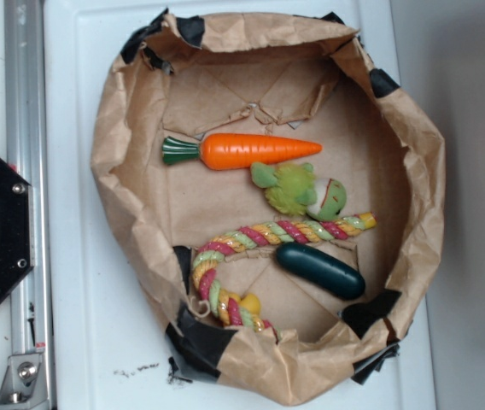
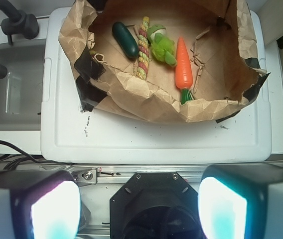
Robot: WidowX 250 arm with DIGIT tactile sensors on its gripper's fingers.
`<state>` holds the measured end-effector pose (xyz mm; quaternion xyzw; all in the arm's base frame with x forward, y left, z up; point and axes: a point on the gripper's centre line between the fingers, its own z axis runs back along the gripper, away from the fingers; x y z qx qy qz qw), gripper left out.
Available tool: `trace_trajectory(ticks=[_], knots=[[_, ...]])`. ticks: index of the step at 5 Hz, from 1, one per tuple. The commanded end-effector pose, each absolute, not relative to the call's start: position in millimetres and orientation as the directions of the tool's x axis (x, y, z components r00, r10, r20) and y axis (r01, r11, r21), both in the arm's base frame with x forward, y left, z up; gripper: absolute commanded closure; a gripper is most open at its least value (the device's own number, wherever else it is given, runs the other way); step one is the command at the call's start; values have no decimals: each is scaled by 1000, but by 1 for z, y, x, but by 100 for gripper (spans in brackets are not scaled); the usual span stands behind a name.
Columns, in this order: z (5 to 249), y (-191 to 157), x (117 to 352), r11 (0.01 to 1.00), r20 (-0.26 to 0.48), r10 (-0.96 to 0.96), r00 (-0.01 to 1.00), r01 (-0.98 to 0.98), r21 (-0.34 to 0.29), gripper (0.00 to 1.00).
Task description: Grab the green animal.
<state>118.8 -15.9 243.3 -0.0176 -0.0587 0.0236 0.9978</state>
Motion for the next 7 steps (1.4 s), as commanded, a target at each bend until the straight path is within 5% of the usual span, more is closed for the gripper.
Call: trace_trajectory(ticks=[1, 2, 3, 5, 6, 7], knots=[[243, -16, 119, 998, 116, 49, 992, -45, -38, 0], [210, 6, 162, 992, 170, 51, 984, -30, -120, 0], [188, 27, 217, 998, 355, -35, 934, 50, -34, 0], [130, 24, 293, 949, 286, -313, 905, 306, 71, 0], [72, 6, 305, 810, 86, -573, 815, 547, 211, 0], [25, -2, 293, 690, 12, -719, 694, 713, 125, 0]])
